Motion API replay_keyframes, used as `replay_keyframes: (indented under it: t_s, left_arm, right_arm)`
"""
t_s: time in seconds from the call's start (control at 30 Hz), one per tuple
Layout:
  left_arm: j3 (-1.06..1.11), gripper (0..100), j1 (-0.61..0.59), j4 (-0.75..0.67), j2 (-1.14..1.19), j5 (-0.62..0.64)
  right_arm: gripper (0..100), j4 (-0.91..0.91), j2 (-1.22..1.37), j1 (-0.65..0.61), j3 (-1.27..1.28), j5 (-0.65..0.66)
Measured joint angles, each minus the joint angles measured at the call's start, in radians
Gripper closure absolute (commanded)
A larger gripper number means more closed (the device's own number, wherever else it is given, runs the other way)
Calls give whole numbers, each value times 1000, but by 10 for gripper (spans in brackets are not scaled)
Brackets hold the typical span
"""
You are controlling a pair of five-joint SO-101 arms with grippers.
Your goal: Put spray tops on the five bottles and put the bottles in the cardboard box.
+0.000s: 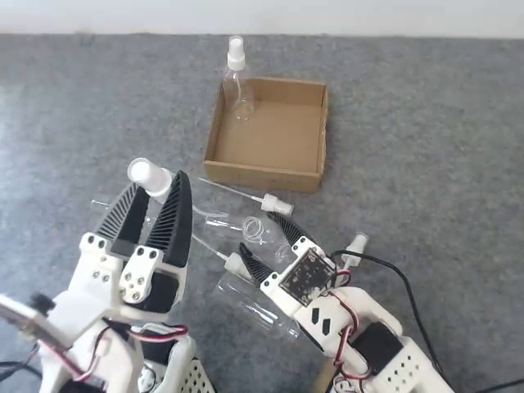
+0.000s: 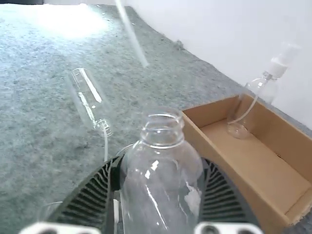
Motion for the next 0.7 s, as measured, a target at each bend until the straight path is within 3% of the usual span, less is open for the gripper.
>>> replay_keyframes:
  t_s: [0.3,0.7]
  left_arm:
    - [3,987,2,0,0,0]
    - [43,987,127,0,0,-43]
  right_arm:
    - [913,0,0,3,0,0]
    - [913,-3,0,3,0,61]
